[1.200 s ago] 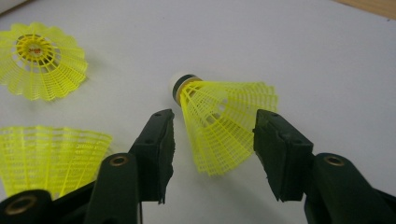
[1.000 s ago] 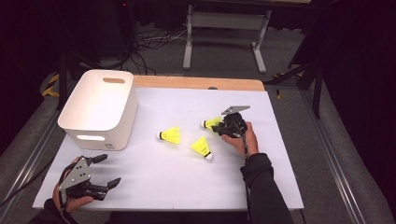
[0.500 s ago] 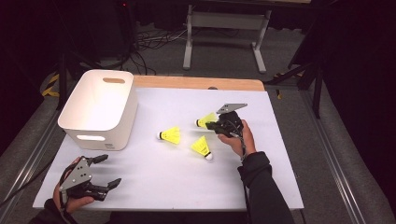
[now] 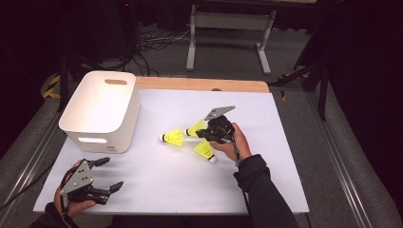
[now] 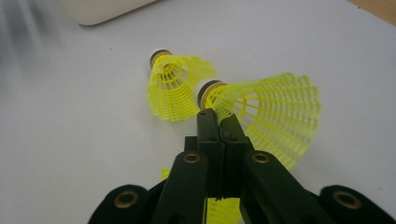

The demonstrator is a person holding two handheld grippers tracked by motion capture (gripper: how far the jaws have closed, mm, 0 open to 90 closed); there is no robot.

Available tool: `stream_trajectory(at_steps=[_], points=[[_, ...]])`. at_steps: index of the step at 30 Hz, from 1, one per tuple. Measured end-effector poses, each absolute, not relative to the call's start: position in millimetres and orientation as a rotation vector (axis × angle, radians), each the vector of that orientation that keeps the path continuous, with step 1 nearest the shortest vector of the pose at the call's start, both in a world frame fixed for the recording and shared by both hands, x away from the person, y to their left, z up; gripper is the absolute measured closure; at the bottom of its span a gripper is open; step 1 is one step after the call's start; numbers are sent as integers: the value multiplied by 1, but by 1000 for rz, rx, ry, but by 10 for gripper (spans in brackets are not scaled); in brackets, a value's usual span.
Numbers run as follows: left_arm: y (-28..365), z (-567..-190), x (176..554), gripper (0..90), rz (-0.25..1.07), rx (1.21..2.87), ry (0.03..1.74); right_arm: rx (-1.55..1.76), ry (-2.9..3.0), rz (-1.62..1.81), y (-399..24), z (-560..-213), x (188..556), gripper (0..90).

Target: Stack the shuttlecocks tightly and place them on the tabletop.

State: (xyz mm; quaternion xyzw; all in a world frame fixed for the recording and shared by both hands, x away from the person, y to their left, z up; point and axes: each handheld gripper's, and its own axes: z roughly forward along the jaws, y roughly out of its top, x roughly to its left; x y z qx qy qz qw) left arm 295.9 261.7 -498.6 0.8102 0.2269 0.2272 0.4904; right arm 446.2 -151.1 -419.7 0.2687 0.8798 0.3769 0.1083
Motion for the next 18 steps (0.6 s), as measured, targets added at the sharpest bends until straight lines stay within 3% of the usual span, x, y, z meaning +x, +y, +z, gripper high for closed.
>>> stream_trajectory(at_steps=[18], points=[[262, -498, 295, 91, 548, 1970, 536, 728, 2678, 1012, -104, -433, 445, 900]])
